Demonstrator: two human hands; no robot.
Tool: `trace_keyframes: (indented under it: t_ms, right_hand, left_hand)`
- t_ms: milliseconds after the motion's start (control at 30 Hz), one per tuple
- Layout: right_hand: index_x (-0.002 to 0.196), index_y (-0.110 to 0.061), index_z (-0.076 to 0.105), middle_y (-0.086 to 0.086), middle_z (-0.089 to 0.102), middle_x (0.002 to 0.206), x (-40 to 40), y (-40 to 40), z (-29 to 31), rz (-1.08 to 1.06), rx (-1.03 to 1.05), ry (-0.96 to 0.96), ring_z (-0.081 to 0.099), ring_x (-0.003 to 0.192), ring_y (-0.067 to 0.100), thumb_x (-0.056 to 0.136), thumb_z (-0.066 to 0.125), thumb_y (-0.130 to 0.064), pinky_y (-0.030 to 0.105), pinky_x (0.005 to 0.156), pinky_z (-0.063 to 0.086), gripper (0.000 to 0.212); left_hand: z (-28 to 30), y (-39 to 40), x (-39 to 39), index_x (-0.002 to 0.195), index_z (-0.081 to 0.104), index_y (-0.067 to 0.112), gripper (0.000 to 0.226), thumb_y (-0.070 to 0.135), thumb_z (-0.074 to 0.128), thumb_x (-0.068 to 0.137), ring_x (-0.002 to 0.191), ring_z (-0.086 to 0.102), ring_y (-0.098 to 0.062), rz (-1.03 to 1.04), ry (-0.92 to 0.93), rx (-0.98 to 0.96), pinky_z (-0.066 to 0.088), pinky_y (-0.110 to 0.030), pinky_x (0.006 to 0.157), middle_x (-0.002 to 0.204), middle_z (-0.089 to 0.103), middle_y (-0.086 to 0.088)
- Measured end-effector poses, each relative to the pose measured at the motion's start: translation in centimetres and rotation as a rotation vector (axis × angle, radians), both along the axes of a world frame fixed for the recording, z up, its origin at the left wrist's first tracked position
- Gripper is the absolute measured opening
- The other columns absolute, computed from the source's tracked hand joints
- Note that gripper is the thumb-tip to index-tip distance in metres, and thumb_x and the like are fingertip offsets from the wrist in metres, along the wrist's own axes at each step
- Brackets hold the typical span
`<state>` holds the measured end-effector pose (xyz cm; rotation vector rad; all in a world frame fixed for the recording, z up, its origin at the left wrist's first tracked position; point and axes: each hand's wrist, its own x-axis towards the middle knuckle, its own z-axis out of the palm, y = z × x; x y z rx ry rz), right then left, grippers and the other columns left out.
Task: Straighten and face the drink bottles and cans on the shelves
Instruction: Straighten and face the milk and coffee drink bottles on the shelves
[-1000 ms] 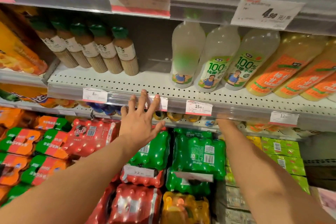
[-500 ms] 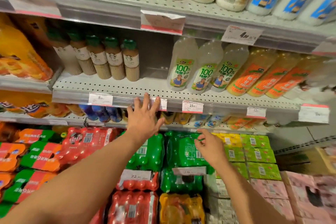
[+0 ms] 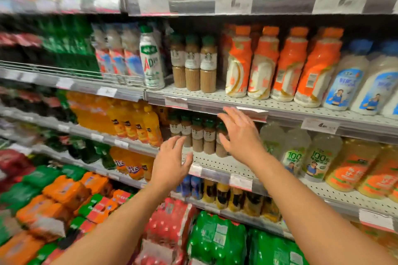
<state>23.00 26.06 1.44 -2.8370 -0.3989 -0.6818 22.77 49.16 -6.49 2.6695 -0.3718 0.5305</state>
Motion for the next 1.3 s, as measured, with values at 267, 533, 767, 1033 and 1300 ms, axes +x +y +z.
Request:
trace_keyframes:
  t_ms: [267,533,767,1033,1300]
  right_hand:
    - [0.162,-0.025,0.015,0.006,0.016,0.168,4.3,7.4,-0.3,-0.228,-0.238,0.001,0.010,0.155,0.031,0.091,0.058,-0.048,0.060,0.123,0.009,0.086]
    - [0.157,-0.022,0.033,0.010,0.039,0.156,5.1,11.6,-0.6,-0.497,-0.166,-0.053,0.029,0.147,0.033,0.083,0.063,-0.053,0.056,0.121,0.023,0.086]
    - [0.155,-0.021,0.036,0.008,0.037,0.151,5.7,15.1,0.4,-0.668,-0.067,-0.023,0.032,0.144,0.029,0.085,0.061,-0.055,0.051,0.116,0.034,0.082]
    - [0.160,-0.024,0.023,0.003,0.024,0.155,6.0,16.6,1.6,-0.755,-0.063,0.061,0.027,0.146,0.022,0.088,0.052,-0.063,0.038,0.113,0.039,0.087]
    - [0.142,-0.025,0.043,0.000,0.045,0.139,6.6,18.4,4.5,-0.768,-0.208,0.152,0.047,0.126,0.017,0.091,0.045,-0.062,0.030,0.086,0.055,0.063]
  left_hand:
    - [4.9,13.7,3.4,0.150,0.045,0.020,0.059,0.047,0.053,0.099,0.140,0.037,-0.022,0.097,-0.122,0.007,0.038,-0.042,0.115,0.151,0.046,-0.001]
    - [7.6,25.8,13.2,0.156,0.034,0.023,0.066,0.050,0.052,0.099,0.149,0.030,-0.026,0.091,-0.187,0.096,0.036,-0.046,0.118,0.162,0.034,-0.003]
    - [9.4,31.7,22.2,0.162,0.007,0.034,0.079,0.059,0.046,0.098,0.158,0.004,-0.028,0.066,-0.178,0.115,0.024,-0.051,0.123,0.171,0.007,-0.002]
    - [8.5,36.3,26.1,0.164,0.011,0.030,0.082,0.067,0.029,0.093,0.156,0.012,-0.034,0.104,-0.110,0.105,0.024,-0.054,0.122,0.172,0.003,-0.003]
    - [8.7,37.2,26.5,0.163,0.006,0.038,0.082,0.077,0.021,0.093,0.154,0.024,-0.027,0.044,-0.109,0.172,0.028,-0.050,0.121,0.170,-0.015,0.003]
